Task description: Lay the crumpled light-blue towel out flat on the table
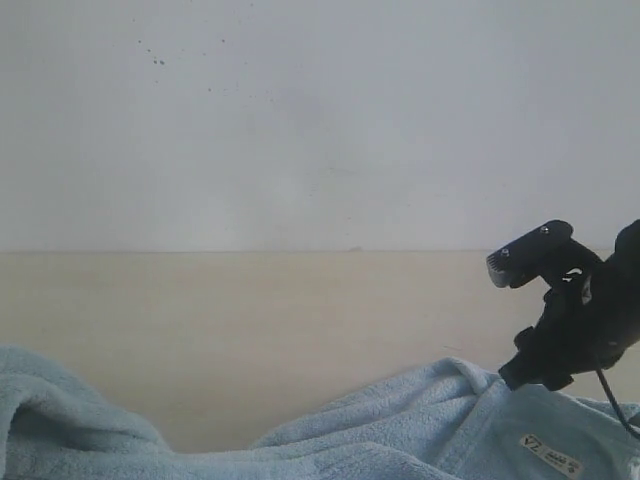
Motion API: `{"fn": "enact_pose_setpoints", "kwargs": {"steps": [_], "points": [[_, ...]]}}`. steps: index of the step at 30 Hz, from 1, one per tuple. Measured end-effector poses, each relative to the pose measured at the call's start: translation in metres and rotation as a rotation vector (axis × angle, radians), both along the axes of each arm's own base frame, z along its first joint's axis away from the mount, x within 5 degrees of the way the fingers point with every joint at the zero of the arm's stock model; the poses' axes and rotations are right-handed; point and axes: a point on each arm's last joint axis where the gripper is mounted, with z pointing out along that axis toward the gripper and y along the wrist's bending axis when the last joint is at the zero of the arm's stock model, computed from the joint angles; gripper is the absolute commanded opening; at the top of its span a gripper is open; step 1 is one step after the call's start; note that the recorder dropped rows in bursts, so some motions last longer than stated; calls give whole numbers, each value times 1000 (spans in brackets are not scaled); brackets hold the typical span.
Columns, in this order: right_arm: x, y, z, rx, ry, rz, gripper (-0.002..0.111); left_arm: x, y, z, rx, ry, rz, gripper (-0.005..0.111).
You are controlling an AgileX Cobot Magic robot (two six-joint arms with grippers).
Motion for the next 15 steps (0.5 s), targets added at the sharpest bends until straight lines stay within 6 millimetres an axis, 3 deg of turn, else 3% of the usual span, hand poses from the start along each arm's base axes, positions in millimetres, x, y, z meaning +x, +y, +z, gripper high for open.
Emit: {"fn": "enact_pose_setpoints", "kwargs": {"steps": [3,9,15], "points": [[3,1,-6,3,0,4,36,0,0,0,0,0,0,4],[9,4,-29,8,35,-2,52,0,0,0,0,0,0,4],[13,5,-46,10,58,-3,52,0,0,0,0,0,0,4]]}}
